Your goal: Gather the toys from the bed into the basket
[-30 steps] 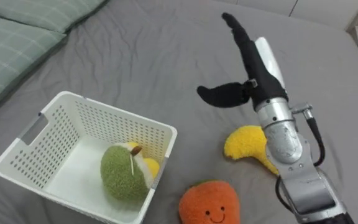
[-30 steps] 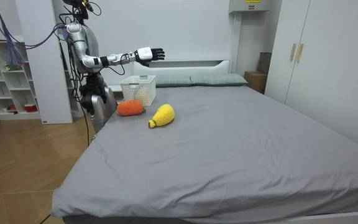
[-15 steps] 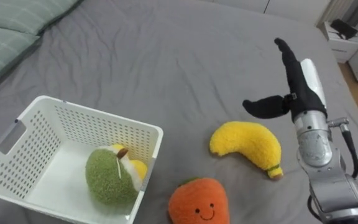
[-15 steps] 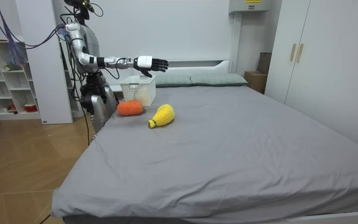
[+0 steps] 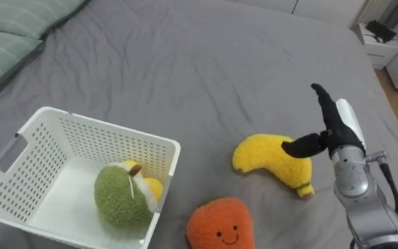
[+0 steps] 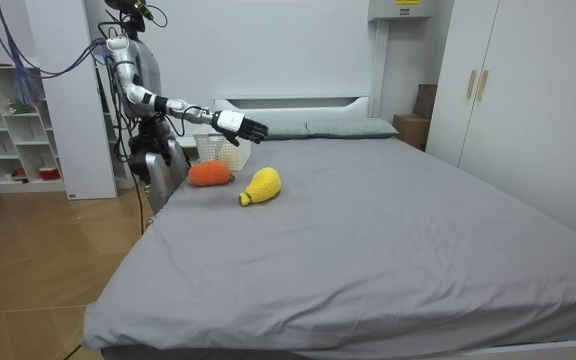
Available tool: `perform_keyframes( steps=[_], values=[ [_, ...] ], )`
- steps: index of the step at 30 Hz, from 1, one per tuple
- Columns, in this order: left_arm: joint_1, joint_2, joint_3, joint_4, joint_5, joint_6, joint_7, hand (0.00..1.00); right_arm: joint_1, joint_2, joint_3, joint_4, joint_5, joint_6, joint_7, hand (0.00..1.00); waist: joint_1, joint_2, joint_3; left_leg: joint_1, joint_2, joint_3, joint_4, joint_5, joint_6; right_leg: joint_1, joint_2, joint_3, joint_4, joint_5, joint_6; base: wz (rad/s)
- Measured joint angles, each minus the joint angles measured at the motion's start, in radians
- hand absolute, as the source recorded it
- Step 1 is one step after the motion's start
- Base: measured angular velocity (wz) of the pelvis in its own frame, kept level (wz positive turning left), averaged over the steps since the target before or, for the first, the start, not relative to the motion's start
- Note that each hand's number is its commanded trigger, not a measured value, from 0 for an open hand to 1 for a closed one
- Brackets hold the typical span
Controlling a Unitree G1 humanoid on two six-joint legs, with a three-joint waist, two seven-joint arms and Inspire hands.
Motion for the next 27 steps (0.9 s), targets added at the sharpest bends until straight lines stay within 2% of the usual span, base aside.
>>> perform_keyframes(
  steps=[3, 6, 8, 11, 13, 14, 16, 20, 24, 27],
  values=[
    [-0.018, 0.002, -0.014, 0.001, -0.017, 0.0, 0.003, 0.0, -0.068, -0.001, 0.004, 0.105, -0.002, -0.003, -0.015, 0.0, -0.002, 0.0, 0.0004, -0.045, 0.002, 0.007, 0.006, 0.003, 0.001, -0.047, 0.0, 0.001, 0.007, 0.008, -0.004, -0.09],
    [-0.063, 0.011, -0.038, 0.001, -0.035, -0.002, 0.003, 0.0, -0.175, -0.002, 0.004, 0.263, -0.003, -0.007, -0.044, 0.0, -0.001, -0.007, 0.0027, -0.095, 0.003, 0.007, 0.019, 0.011, 0.001, -0.097, -0.001, -0.004, 0.007, 0.017, -0.008, 0.02],
    [-0.101, 0.021, -0.082, 0.004, -0.064, -0.004, 0.002, 0.0, -0.247, -0.004, 0.017, 0.386, -0.001, -0.036, -0.073, 0.0, 0.001, -0.007, 0.0077, -0.127, 0.004, 0.004, 0.033, 0.012, 0.001, -0.121, -0.003, -0.011, 0.007, 0.019, -0.008, 0.09],
    [-0.128, 0.029, -0.125, 0.024, -0.1, -0.005, -0.007, 0.0, -0.305, -0.008, 0.055, 0.479, -0.003, -0.041, -0.079, 0.0, 0.008, -0.007, 0.0133, -0.163, 0.004, 0.003, 0.037, 0.013, 0.002, -0.155, -0.007, -0.015, 0.007, 0.019, -0.009, 0.02],
    [-0.129, 0.031, -0.135, 0.032, -0.124, -0.01, -0.015, 0.0, -0.311, -0.008, 0.062, 0.494, -0.003, -0.054, -0.079, 0.0, 0.011, -0.007, 0.0149, -0.182, 0.003, 0.001, 0.036, 0.014, 0.002, -0.174, -0.007, -0.017, 0.007, 0.019, -0.009, 0.0],
    [-0.129, 0.031, -0.139, 0.041, -0.125, -0.013, -0.018, 0.0, -0.316, -0.009, 0.063, 0.51, -0.003, -0.063, -0.079, 0.0, 0.015, -0.006, 0.0229, -0.186, 0.003, -0.002, 0.035, 0.014, 0.002, -0.18, -0.007, -0.016, 0.006, 0.019, -0.009, 0.0],
    [-0.125, 0.031, -0.141, 0.045, -0.124, -0.015, -0.021, 0.0, -0.316, -0.019, 0.063, 0.522, -0.005, -0.066, -0.079, 0.0, 0.026, -0.007, 0.0287, -0.198, 0.003, -0.004, 0.033, 0.014, 0.002, -0.193, -0.007, -0.016, 0.005, 0.019, -0.009, 0.0],
    [-0.122, 0.033, -0.142, 0.049, -0.125, -0.025, -0.021, 0.0, -0.318, -0.05, 0.065, 0.59, -0.008, -0.081, -0.104, 0.0, 0.057, -0.006, 0.0297, -0.218, 0.004, -0.009, 0.032, 0.014, 0.002, -0.212, -0.006, -0.016, 0.005, 0.019, -0.008, 0.03],
    [-0.122, 0.037, -0.142, 0.05, -0.125, -0.03, -0.019, 0.0, -0.32, -0.051, 0.073, 0.606, -0.008, -0.083, -0.134, 0.0, 0.058, -0.004, 0.0317, -0.224, 0.004, -0.017, 0.028, 0.014, 0.002, -0.214, -0.005, -0.019, 0.003, 0.019, -0.008, 0.06],
    [-0.125, 0.037, -0.148, 0.056, -0.125, -0.046, -0.02, 0.0, -0.328, -0.051, 0.079, 0.638, -0.006, -0.1, -0.164, 0.0, 0.057, -0.001, 0.0342, -0.241, 0.003, -0.025, 0.029, 0.014, 0.002, -0.225, -0.007, -0.041, 0.002, 0.019, -0.008, 0.12]
  ],
)
